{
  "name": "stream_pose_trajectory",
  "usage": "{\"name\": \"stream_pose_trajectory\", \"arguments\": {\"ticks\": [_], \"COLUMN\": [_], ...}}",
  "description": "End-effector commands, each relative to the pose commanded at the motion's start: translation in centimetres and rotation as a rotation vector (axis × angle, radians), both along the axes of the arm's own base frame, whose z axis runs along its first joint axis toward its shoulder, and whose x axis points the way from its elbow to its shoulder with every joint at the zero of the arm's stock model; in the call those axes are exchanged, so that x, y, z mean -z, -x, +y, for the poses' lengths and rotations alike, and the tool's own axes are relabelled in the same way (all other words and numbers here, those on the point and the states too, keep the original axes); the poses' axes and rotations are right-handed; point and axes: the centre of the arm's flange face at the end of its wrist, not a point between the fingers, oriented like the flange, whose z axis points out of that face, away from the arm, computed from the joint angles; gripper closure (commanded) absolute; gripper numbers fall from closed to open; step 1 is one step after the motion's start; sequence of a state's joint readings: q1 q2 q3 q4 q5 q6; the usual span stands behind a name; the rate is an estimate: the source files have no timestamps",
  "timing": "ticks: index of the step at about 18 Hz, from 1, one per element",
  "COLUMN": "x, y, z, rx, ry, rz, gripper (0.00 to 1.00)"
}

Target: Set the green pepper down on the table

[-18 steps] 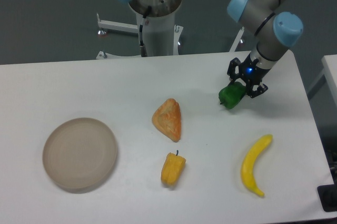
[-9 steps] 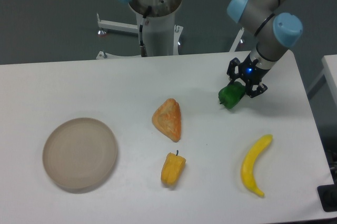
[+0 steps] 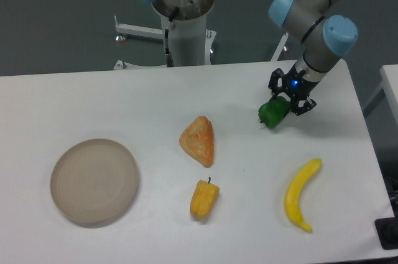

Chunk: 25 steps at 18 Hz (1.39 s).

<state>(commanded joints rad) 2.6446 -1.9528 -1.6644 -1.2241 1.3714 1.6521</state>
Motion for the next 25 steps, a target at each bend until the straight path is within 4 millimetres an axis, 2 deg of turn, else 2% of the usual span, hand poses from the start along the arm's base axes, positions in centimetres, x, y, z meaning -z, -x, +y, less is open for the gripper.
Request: {"name": "stream_pose_trajectory", "arguments": {"ticks": [2,5,12,17,19,22,25], "x": [-0.3,-1.0,-4.8,-8.1,-8.7,-9.6,-10.3], "y": [0.2,0.6,1.9,2.6,3.1,2.4,3.5], "z": [0.1,0.3,1.8,4.6,5.6,8.8,10.3], "rx": [0.000,0.000,0.006,0.028,0.028,0.044,0.044], "ry": [-0.002,-0.010,-0.021,-0.075,-0.079,-0.043,-0.027], "rz": [0.006,0.021,0.106,0.205,0.233,0.292,0.338], "gripper": [0.12,0.01,0.00,0.00,0.00,0.00,0.00]}}
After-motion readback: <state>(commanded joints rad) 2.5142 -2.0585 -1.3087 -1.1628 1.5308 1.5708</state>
